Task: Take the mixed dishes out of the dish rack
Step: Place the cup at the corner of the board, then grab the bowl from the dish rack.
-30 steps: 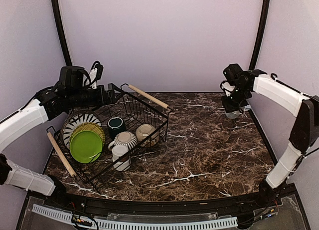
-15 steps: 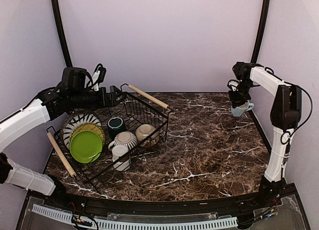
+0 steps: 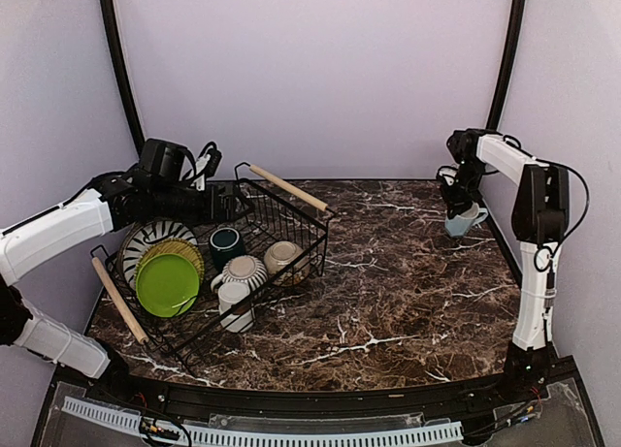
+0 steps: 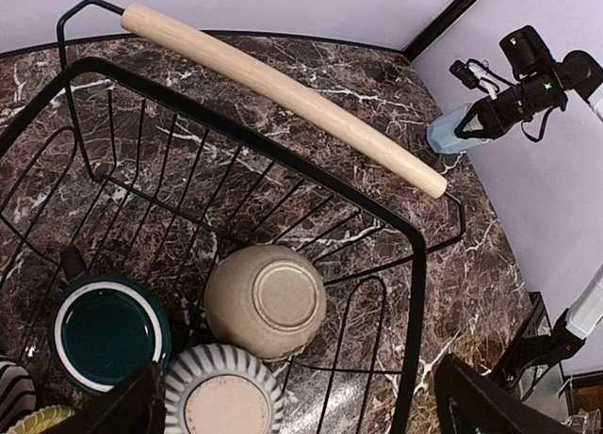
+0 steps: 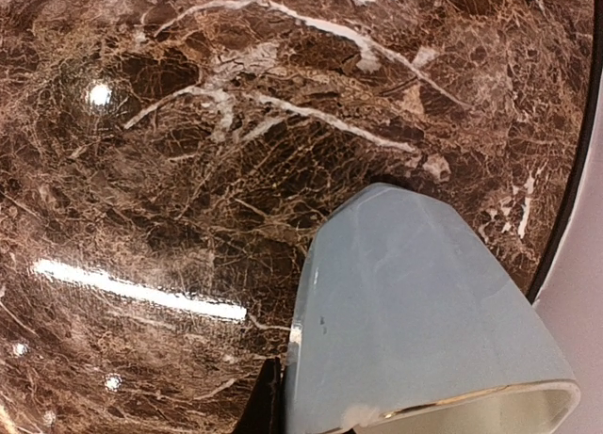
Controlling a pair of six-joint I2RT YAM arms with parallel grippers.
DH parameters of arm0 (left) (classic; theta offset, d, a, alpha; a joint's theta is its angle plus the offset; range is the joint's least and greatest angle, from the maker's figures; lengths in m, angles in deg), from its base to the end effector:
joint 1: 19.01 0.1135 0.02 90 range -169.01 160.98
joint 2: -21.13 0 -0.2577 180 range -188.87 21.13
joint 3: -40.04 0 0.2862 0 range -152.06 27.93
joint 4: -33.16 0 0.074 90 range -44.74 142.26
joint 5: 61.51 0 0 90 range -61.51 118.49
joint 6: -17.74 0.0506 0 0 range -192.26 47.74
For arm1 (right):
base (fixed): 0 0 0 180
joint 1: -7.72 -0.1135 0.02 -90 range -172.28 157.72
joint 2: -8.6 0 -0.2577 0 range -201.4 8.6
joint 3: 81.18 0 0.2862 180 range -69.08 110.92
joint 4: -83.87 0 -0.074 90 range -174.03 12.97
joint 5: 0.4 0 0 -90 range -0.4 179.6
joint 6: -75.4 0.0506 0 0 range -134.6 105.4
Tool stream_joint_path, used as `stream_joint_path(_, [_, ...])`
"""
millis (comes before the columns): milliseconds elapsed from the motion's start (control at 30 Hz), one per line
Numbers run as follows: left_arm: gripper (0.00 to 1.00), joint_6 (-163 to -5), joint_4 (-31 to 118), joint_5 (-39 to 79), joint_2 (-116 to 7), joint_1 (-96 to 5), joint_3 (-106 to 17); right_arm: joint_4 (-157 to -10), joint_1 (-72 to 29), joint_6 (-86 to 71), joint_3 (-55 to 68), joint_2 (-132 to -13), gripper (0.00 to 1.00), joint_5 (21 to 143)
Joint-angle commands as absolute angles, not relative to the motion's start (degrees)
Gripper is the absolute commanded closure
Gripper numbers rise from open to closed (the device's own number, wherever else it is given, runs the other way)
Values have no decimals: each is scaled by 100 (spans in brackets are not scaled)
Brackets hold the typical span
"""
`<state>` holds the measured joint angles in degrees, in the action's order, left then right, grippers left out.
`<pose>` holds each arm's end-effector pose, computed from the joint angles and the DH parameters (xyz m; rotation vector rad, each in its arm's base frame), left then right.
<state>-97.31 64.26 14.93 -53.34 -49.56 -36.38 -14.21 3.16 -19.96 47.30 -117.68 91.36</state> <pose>0.2908 -0.1854 0.3115 0.2553 2.1590 -0.8221 0.4793 0.0367 0.2097 -0.2520 2.9513 -0.0474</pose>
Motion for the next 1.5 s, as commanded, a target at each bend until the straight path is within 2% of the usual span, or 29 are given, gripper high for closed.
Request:
stream_joint_path(0, [2,-9551,6805,1349,-5356,-5005,-3646,-1363,341,-2033,5042,-11989,100,9266])
stream_joint_path(100, [3,-9503,6926,1413,-5416,-5040,-3657,-1367,339,-2014,5032,-12051,95,9207])
stream_joint_path(333, [4,-9398,7249,1581,-5419,-5153,-3621,-1361,299,-1956,5111,-11896,61,9277])
stream_joint_path(500, [2,-9287,7460,1680,-5293,-5247,-3531,-1465,268,-1850,5021,-11548,42,9369])
stream_joint_path(600, [1,-9270,7619,1761,-5188,-5349,-3475,-1675,225,-1709,4695,-11124,34,9494])
stream_joint_path(833, [1,-9463,8158,2170,-5019,-5772,-3250,-2744,-188,-1238,3052,-9469,21,9502])
stream_joint_path(1033, [1,-9853,8609,2758,-5113,-6257,-3123,-3825,-816,-903,1678,-8391,15,9217])
stream_joint_path(1367, [3,-10375,8758,3297,-5571,-6592,-3034,-4092,-1351,-711,1272,-7926,13,9858])
stream_joint_path(1467, [4,-10427,8786,3327,-5658,-6642,-2992,-4186,-1367,-644,1127,-7825,8,9749])
